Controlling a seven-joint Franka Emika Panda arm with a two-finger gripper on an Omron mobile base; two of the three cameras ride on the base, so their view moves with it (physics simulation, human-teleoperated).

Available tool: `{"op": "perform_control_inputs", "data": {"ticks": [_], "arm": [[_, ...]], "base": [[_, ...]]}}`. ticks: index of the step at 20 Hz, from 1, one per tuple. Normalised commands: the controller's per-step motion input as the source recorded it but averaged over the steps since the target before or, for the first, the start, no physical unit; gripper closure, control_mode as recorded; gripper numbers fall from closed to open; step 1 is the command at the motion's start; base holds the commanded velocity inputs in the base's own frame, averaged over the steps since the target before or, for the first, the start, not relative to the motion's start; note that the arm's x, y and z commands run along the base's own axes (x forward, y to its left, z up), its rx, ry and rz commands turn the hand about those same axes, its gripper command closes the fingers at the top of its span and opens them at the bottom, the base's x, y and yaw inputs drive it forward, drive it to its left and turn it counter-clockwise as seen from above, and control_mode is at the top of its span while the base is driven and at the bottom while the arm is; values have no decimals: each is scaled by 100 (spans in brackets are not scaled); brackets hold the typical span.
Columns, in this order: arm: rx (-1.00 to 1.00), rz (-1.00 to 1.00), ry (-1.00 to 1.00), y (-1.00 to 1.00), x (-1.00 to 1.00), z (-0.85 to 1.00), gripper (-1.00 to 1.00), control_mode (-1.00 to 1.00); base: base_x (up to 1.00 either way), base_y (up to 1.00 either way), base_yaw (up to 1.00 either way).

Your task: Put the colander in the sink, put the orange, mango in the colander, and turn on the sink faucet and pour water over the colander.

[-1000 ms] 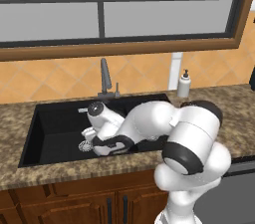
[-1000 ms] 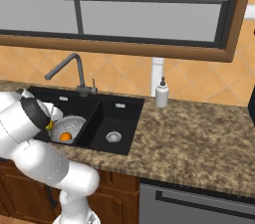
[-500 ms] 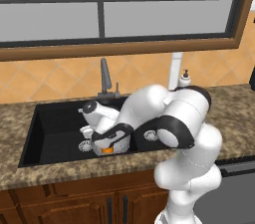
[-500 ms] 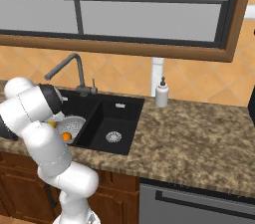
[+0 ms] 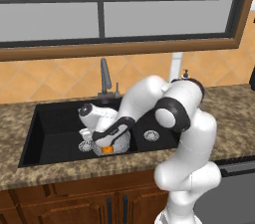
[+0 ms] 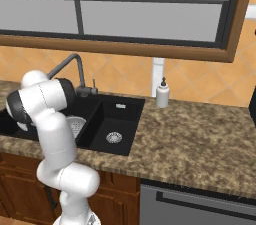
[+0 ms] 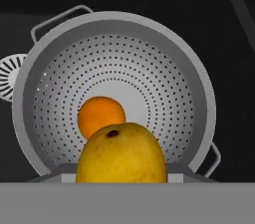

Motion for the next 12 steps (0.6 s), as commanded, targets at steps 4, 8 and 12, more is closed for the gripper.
{"op": "perform_control_inputs", "data": {"ticks": [4,8,12], "arm": [[0,-9,8,-7,8,-16,100,-100],[0,-6,9,-11,7,-17,100,-100],[0,-3,6,-16,14,-13,100,-100]], "base": [[0,0,0],[0,0,0],[0,0,0]]}}
